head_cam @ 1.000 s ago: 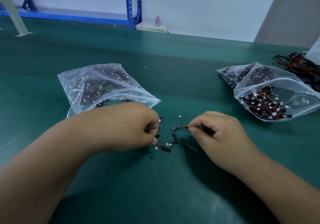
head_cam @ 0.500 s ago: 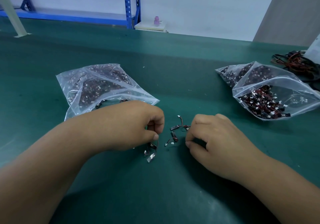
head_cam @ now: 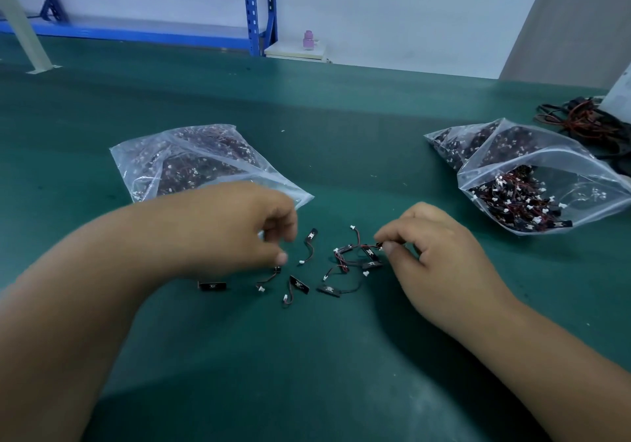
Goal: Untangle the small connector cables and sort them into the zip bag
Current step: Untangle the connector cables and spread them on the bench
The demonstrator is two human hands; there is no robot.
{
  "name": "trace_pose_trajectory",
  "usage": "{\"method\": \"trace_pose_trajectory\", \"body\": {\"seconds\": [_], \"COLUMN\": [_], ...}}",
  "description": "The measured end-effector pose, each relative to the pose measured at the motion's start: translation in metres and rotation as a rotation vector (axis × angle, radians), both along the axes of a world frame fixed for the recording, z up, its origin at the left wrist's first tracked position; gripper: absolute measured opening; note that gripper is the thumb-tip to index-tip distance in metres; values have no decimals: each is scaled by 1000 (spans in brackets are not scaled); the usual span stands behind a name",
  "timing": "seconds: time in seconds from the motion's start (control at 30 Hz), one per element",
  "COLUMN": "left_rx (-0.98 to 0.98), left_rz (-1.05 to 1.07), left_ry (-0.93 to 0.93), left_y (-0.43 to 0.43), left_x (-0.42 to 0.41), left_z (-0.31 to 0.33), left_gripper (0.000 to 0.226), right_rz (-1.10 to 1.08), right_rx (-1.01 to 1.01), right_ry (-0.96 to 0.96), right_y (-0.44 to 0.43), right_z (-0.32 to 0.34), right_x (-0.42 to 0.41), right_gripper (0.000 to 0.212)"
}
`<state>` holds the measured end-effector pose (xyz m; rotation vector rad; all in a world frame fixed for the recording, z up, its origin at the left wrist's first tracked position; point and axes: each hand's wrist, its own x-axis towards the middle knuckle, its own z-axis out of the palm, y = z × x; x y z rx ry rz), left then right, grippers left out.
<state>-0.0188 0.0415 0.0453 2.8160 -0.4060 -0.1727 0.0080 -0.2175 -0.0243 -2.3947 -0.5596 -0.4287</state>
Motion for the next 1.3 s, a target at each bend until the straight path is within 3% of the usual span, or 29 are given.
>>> {"method": "trace_pose_trajectory", "body": {"seconds": [0.1, 0.2, 0.43, 0.53, 0.73, 1.0, 1.3], "left_rx": [216, 310, 330, 332, 380, 407, 372], "left_rz": [97, 112, 95, 105, 149, 131, 128], "left_ry": [120, 162, 173, 197, 194, 184, 148], "left_y": [13, 8, 7, 7, 12, 10, 6], "left_x": [-3, -2, 1, -1, -2, -2, -6], "left_z": [0, -7, -10, -8, -1, -3, -5], "left_gripper": [34, 41, 30, 31, 30, 20, 21], "right_rz": [-13, 46, 128, 118, 63, 30, 33], "right_rx": [10, -15, -329, -344, -361, -204, -13], "right_ry": [38, 52, 1, 31, 44, 65, 60], "right_y": [0, 0, 5, 5, 8, 9, 8], "right_z": [-2, 0, 6, 9, 8, 3, 1], "right_x": [2, 2, -6, -7, -7, -7, -3], "right_gripper": [17, 21, 13, 5, 15, 24, 20]}}
